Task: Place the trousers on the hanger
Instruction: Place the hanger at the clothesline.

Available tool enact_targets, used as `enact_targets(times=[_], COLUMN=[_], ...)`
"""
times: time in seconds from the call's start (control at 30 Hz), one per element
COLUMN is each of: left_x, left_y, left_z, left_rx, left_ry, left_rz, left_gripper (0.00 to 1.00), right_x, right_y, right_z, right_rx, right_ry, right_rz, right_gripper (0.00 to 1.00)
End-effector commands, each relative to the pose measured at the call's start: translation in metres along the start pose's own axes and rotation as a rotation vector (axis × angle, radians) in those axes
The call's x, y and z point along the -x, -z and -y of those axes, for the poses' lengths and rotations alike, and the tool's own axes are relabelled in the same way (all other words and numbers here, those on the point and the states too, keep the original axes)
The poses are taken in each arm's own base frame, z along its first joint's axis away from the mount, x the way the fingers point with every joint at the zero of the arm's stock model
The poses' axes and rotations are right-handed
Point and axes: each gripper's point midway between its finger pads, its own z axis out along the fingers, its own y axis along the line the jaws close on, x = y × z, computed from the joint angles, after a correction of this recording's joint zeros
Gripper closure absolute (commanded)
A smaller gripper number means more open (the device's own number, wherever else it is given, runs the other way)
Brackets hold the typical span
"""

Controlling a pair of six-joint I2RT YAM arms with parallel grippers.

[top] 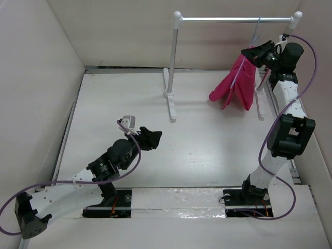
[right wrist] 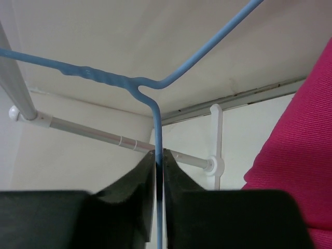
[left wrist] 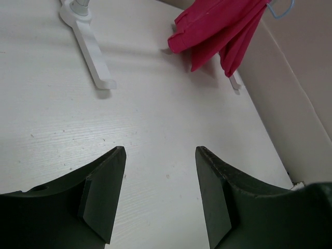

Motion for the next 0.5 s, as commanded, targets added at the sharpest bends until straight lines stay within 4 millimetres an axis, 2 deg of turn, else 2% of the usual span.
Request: enact_targets(times=[0.0, 0.07, 0.1, 0.17, 0.23, 0.27, 0.33, 0.37, 0.43, 0.47], left_x=[0.008, 0.013, 0.012, 0.020, 0.024, 0.029, 0.034, 0.040, 0.044, 0.051], left_y=[-0.002, -0.002, -0.003, -0.003, -0.004, -0.004, -0.004, -0.004, -0.005, -0.004], left_z=[0.014, 0.020, 0.021, 0.026, 0.028, 0.032, 0.035, 0.039, 0.041, 0.045], left_rx=[-0.050, -0.063, -0.062, -0.065, -0.064, -0.072, -0.076, -0.077, -0.073, -0.080], left_ry=[0.026, 0.022, 0.008, 0.006, -0.006, -0.006, -0.014, -0.012, -0.012, -0.005], left_rz=[0.023, 0.025, 0.019, 0.029, 0.033, 0.041, 0.049, 0.060, 0.066, 0.078], left_gripper=[0.47, 0.45, 0.44, 0.40, 0.35, 0.29, 0.25, 0.22, 0.21, 0.21], right_x=[0.016, 0.013, 0.016, 0.019, 0.025, 0.026, 0.029, 0.028, 0.029, 0.017], right_y=[0.019, 0.023, 0.027, 0.037, 0.051, 0.060, 0.074, 0.086, 0.102, 0.116], right_z=[-0.050, -0.045, -0.037, -0.040, -0.032, -0.047, -0.044, -0.064, -0.078, -0.087], right_rx=[0.108, 0.083, 0.055, 0.031, -0.009, 0.001, -0.035, -0.017, -0.002, 0.010], right_ry=[0.185, 0.229, 0.232, 0.265, 0.269, 0.305, 0.313, 0.344, 0.375, 0.370], right_rz=[0.068, 0.075, 0.088, 0.103, 0.140, 0.163, 0.196, 0.221, 0.282, 0.299], right_gripper=[0.67, 0.34, 0.02, 0.00, 0.00, 0.00, 0.00, 0.00, 0.00, 0.00])
